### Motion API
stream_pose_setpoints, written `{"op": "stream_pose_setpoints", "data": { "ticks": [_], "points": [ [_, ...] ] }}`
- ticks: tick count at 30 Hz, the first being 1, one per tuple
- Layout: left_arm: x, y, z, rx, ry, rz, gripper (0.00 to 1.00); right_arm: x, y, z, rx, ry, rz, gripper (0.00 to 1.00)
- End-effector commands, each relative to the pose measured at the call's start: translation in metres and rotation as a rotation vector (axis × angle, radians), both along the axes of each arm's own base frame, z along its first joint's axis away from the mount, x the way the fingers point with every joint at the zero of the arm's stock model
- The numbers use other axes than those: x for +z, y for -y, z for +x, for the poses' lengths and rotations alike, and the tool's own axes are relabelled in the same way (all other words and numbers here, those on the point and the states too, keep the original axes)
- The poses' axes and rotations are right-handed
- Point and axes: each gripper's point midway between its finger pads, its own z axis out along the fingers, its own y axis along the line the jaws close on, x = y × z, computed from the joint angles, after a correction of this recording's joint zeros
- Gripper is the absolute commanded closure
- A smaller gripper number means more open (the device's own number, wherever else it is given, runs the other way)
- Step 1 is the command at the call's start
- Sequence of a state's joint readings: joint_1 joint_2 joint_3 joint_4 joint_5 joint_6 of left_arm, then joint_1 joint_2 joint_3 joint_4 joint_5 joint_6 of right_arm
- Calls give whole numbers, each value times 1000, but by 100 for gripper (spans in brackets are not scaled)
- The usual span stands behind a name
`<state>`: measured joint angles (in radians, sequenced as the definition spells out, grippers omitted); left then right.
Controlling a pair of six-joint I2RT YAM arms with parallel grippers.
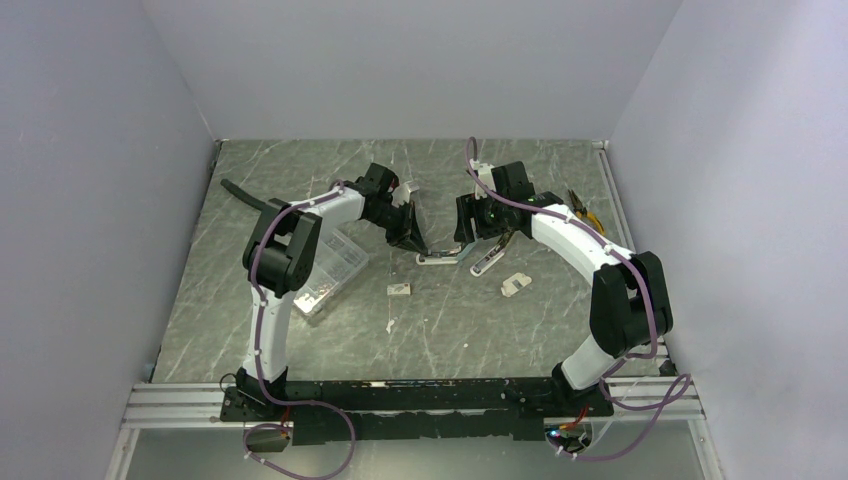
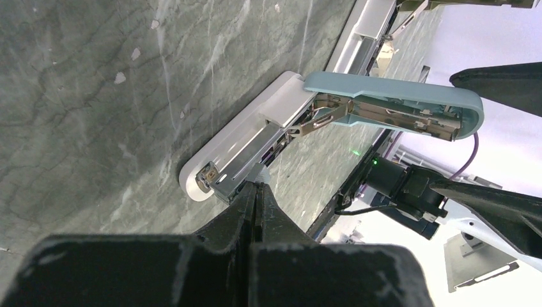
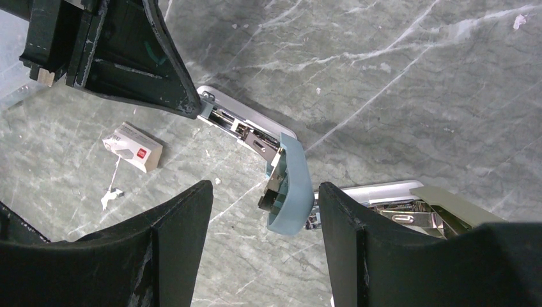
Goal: Load the staples into the stapler
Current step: Install the staple into the stapler.
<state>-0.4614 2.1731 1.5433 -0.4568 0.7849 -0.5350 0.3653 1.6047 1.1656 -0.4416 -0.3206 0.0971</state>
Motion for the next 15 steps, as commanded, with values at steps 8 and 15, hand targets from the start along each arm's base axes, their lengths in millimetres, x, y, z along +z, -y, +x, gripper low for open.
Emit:
{"op": "stream_pose_setpoints", "data": {
  "ticks": [8,15],
  "points": [
    [14,9,3,-40,63,-30,97,3,-3,7,8,31,16,34],
    [7,8,1,-36,41,-17,97,4,-2,6,7,34,15,34]
  ]
}}
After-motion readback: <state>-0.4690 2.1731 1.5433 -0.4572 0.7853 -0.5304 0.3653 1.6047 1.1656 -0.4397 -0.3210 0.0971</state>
